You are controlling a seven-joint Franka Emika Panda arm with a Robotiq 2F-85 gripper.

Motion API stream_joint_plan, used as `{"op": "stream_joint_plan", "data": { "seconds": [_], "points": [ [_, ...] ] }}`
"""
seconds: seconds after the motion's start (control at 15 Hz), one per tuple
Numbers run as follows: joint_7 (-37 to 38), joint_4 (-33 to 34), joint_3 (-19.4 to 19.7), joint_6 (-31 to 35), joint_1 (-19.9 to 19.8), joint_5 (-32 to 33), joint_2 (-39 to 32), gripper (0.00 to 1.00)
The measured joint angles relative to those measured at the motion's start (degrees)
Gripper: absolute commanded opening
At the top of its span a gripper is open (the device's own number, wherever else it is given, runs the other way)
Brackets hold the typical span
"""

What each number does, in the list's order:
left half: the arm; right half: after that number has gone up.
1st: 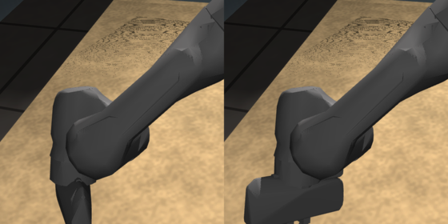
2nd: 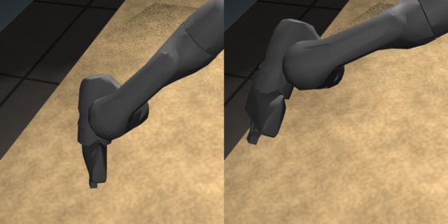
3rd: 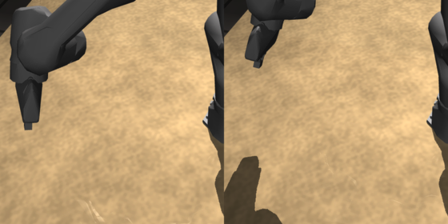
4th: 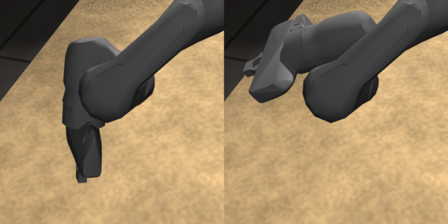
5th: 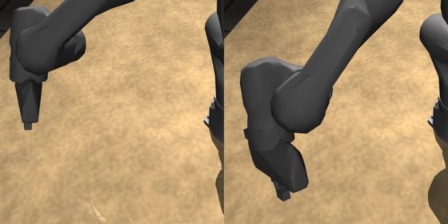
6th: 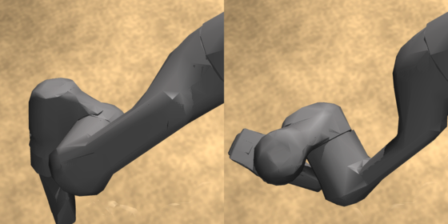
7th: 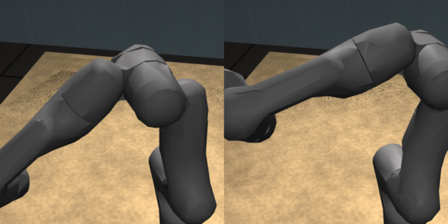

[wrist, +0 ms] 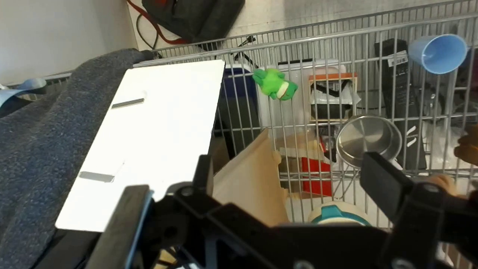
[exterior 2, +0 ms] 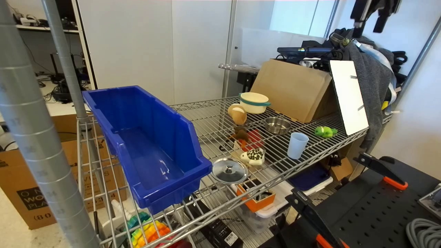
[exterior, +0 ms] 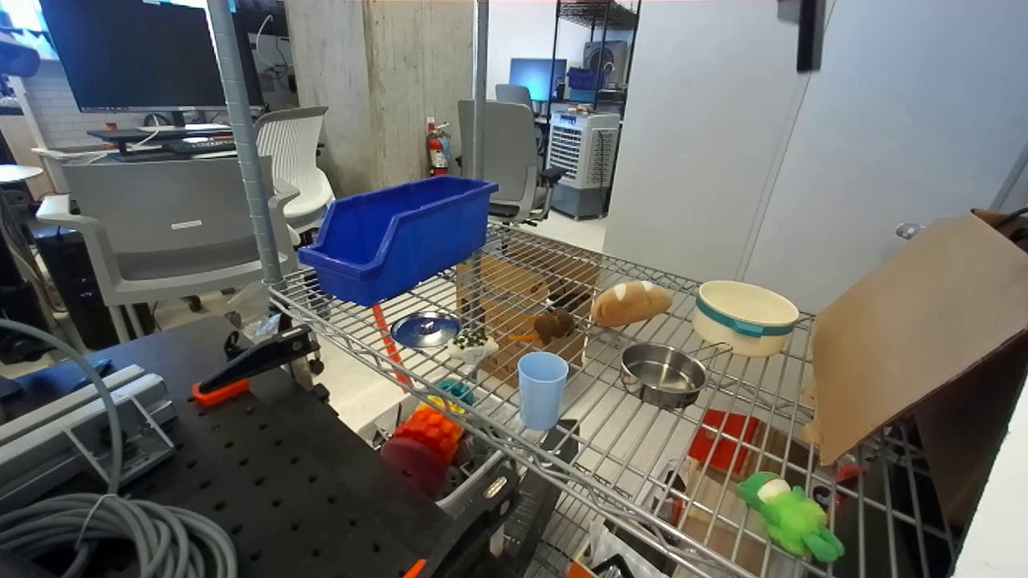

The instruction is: Put the green toy in the dish

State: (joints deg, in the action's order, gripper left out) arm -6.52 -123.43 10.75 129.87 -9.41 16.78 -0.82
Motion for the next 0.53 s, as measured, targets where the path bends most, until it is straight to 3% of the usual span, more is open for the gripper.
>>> {"op": "stream_joint_plan", "data": {
  "seconds": [0.53],
  "points": [
    [0.5,9.3,-0.2,7.8,-0.7,-8.9,-24.1,1.00]
  ]
}}
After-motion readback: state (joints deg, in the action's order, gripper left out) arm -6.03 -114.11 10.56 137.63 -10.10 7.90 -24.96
